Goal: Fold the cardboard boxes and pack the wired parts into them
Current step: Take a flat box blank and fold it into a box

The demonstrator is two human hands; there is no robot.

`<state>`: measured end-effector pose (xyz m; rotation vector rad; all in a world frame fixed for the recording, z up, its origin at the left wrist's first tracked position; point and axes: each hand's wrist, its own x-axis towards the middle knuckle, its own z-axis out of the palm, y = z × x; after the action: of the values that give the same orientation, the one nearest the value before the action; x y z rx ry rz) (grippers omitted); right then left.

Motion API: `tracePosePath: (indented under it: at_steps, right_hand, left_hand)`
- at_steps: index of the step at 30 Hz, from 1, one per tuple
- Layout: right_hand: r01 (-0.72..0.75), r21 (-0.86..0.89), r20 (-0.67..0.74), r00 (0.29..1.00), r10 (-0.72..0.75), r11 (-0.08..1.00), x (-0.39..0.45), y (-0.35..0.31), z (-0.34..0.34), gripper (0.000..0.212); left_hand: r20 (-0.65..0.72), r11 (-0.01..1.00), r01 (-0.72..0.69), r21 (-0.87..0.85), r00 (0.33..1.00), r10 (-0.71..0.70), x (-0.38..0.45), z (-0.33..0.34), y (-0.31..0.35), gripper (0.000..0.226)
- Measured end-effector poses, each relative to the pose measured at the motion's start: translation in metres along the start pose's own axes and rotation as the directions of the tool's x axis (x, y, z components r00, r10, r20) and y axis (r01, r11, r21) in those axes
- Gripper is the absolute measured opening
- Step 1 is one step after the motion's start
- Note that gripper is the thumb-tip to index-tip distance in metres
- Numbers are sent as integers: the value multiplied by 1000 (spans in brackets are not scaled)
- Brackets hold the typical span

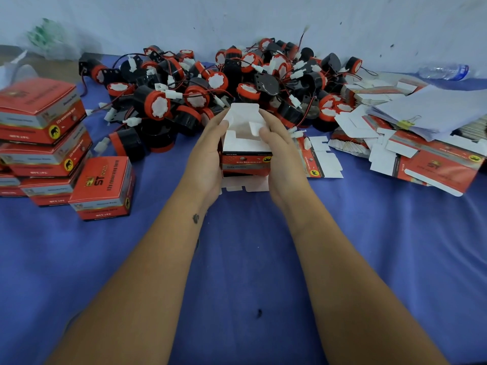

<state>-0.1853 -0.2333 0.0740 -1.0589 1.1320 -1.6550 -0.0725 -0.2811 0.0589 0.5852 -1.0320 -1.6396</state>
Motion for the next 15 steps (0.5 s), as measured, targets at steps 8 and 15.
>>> tracePosePath:
  at_steps: [8, 15]
  right_hand:
    - [-32, 65, 19, 999, 31, 997, 2, 1, -2, 44]
    - [-59, 134, -31, 997, 64, 989, 3, 0, -3, 42]
  left_hand:
    - [46, 1000, 13, -8, 999, -12, 0, -1, 3, 23]
    - [146, 996, 25, 90, 989, -38, -4, 0, 6, 33]
